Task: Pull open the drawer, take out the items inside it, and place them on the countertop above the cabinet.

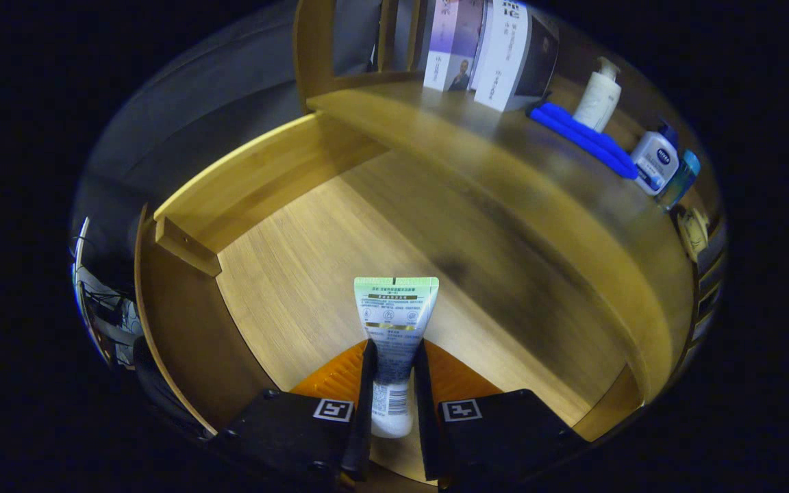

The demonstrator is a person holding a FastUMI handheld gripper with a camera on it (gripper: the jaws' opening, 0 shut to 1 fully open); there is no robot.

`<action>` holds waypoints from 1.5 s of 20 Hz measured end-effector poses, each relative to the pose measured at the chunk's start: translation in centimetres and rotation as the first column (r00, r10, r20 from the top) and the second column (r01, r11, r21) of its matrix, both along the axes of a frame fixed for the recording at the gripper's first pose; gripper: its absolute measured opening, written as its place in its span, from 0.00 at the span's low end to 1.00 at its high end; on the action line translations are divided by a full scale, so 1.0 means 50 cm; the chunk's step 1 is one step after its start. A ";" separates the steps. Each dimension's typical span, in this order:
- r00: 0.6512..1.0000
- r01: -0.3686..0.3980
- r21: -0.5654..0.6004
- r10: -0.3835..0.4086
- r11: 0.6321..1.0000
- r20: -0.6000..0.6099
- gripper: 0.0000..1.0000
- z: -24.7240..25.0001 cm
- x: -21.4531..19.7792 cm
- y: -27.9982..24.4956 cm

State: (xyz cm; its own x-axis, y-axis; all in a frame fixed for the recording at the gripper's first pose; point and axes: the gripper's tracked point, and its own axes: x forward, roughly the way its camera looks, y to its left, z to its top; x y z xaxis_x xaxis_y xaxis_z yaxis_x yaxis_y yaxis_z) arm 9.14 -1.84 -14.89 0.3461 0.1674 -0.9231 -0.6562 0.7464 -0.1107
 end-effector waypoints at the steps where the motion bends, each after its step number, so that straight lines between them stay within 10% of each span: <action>1: 1.000 0.006 0.017 -0.007 1.000 0.026 0.32 0.017 0.003 0.005; 15: 0.923 0.159 0.298 -0.249 0.941 0.294 0.32 0.229 0.127 0.000; 27: 0.784 0.430 0.458 -0.573 0.778 0.238 0.32 0.250 0.298 -0.047; 30: 0.743 0.466 0.460 -0.617 0.756 0.260 0.16 0.246 0.326 -0.069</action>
State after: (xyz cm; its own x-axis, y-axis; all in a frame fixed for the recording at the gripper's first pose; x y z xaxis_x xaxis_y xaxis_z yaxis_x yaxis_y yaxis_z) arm 25.43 -5.27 -2.61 0.7784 0.1171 -0.6168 -0.0867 0.9931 0.0792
